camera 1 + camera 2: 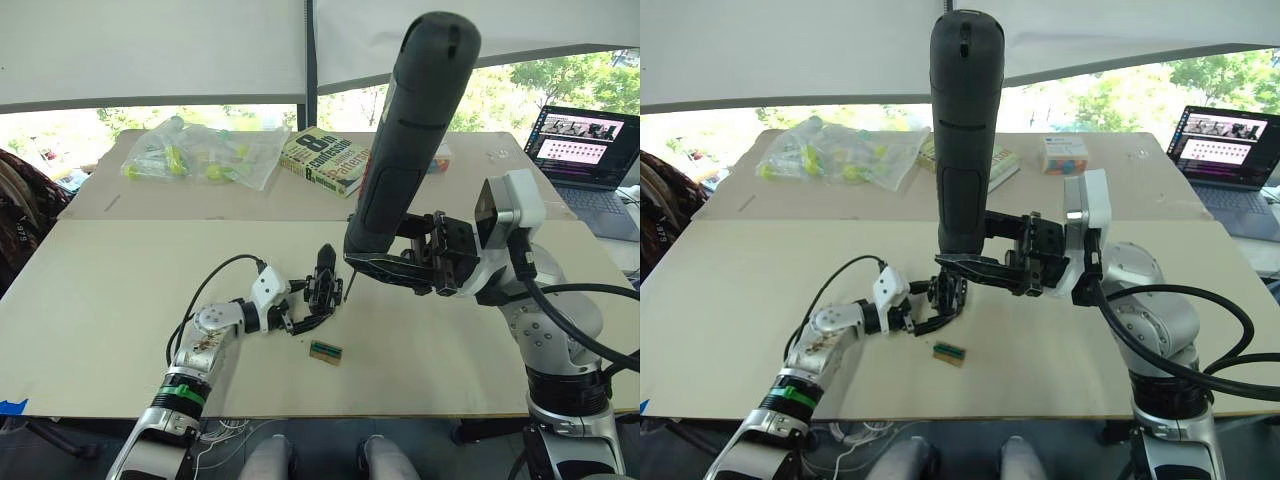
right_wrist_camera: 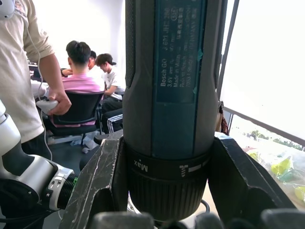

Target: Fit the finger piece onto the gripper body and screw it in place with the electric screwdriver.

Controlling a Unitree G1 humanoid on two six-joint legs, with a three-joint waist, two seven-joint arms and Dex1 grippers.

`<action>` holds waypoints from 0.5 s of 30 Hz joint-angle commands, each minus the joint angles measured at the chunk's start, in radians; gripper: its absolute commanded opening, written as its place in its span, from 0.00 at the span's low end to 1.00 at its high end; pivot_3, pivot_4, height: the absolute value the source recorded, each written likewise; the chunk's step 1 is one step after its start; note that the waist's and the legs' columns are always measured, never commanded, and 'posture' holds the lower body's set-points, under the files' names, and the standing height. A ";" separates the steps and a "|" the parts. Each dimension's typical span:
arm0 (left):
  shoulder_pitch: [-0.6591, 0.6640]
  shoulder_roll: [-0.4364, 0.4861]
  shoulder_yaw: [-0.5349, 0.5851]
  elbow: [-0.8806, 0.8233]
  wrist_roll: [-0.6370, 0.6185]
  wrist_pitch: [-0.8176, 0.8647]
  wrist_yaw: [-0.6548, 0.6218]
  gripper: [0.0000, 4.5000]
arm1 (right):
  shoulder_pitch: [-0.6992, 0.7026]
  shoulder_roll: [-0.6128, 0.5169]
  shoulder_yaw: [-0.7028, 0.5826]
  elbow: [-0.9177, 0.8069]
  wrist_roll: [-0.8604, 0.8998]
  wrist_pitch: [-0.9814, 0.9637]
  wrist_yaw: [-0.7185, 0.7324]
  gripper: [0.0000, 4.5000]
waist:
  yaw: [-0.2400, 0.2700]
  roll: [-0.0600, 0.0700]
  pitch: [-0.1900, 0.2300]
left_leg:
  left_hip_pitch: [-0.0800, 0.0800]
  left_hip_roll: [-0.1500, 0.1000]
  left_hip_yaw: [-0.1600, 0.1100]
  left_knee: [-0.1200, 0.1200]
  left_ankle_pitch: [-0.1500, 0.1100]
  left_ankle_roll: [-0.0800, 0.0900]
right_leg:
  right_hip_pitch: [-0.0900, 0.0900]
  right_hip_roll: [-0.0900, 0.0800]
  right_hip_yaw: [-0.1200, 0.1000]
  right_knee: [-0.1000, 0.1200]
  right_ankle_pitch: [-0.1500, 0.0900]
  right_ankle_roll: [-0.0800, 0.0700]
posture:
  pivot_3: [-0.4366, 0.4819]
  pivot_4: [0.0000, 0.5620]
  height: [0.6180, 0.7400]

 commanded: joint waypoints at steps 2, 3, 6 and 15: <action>-0.011 -0.024 -0.036 -0.018 0.015 0.032 -0.003 0.98 | -0.014 -0.007 -0.016 -0.027 0.011 0.000 -0.011 0.43 | 0.000 0.000 0.000 | 0.000 0.000 0.000 0.000 0.000 0.000 | 0.000 0.000 0.000 0.000 0.000 0.000 | 0.48 0.27 1.00; -0.013 -0.024 -0.037 -0.018 0.017 0.034 -0.004 0.98 | -0.015 -0.006 -0.015 -0.025 0.010 0.001 -0.011 0.43 | 0.000 0.000 0.000 | 0.000 0.000 0.000 0.000 0.000 0.000 | 0.000 0.000 0.000 0.000 0.000 0.000 | 0.48 0.27 1.00; -0.011 -0.020 -0.042 -0.026 0.025 0.045 -0.006 0.98 | -0.018 -0.005 -0.014 -0.022 0.008 0.003 -0.010 0.43 | 0.000 0.000 0.000 | 0.000 0.000 0.000 0.000 0.000 0.000 | 0.000 0.000 0.000 0.000 0.000 0.000 | 0.48 0.27 1.00; 0.005 0.005 -0.031 -0.033 0.015 0.038 -0.037 0.52 | -0.009 -0.012 -0.022 -0.022 0.005 0.001 -0.002 0.43 | -0.004 0.000 0.000 | -0.001 0.000 0.000 0.000 0.000 0.000 | -0.001 0.001 0.000 0.000 0.000 0.000 | 0.48 0.27 1.00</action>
